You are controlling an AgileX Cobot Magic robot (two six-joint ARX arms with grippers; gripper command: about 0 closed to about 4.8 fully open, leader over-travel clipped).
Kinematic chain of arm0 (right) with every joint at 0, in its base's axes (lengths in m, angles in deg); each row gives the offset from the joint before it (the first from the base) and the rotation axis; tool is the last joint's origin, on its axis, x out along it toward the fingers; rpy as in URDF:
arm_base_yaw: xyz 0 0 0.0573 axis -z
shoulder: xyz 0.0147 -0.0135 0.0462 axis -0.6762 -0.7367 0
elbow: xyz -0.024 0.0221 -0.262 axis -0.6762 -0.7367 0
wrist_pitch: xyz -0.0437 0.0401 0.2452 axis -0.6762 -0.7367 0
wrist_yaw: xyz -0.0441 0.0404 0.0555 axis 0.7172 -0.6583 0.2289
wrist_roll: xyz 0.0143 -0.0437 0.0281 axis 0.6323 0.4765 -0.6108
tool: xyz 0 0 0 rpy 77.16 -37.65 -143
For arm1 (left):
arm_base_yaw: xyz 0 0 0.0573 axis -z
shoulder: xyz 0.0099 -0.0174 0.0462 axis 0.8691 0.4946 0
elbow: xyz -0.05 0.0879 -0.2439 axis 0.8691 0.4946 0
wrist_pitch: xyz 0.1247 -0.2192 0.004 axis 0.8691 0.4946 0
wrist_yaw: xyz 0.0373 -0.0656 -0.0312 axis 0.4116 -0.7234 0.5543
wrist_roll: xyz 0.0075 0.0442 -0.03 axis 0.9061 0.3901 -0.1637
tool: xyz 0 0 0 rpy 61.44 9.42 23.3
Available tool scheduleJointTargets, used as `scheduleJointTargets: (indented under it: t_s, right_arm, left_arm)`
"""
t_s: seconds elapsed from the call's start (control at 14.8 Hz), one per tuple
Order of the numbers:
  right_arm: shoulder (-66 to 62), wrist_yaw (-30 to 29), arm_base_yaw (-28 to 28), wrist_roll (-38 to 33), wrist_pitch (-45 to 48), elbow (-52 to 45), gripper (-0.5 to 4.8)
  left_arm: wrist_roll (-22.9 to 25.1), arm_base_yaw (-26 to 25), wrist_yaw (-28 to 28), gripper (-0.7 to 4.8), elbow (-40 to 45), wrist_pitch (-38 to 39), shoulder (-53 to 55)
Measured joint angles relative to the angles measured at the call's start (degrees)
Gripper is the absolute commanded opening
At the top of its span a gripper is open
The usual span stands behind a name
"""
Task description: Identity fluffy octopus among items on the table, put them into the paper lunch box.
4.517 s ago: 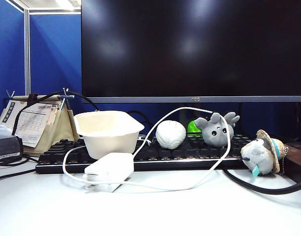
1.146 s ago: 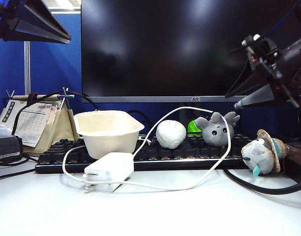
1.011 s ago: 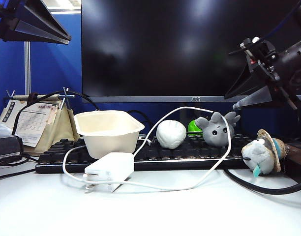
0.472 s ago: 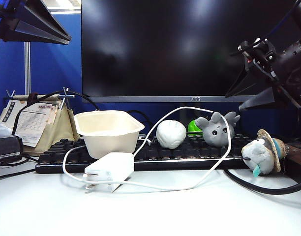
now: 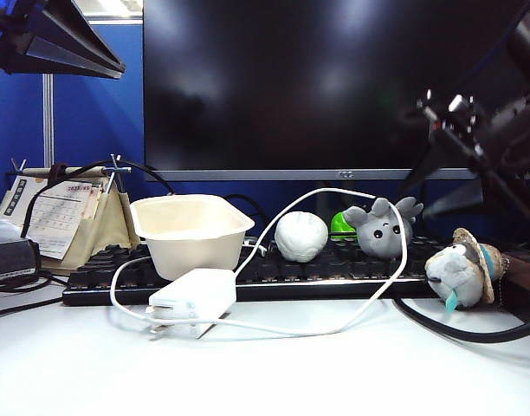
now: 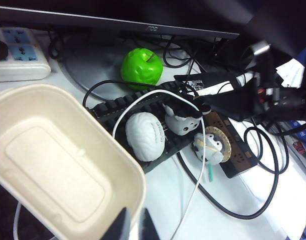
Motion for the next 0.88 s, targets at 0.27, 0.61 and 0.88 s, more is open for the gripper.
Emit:
scheduleJointTargets:
  t_s: [0.27, 0.61, 0.88]
  right_arm:
    - [-1.7, 0.0, 0.0, -0.9, 0.4, 0.1, 2.25]
    - [-6.2, -4.8, 0.0, -0.9, 0.7, 4.5, 1.95]
    - [-6.4, -4.8, 0.0, -2.2, 0.7, 4.7, -0.01]
  left_arm:
    - [0.0, 0.0, 0.0, 0.40, 0.0, 0.4, 0.0]
    - [0.0, 0.0, 0.0, 0.40, 0.0, 0.5, 0.0]
    - [0.0, 0.0, 0.0, 0.40, 0.0, 0.6, 0.0]
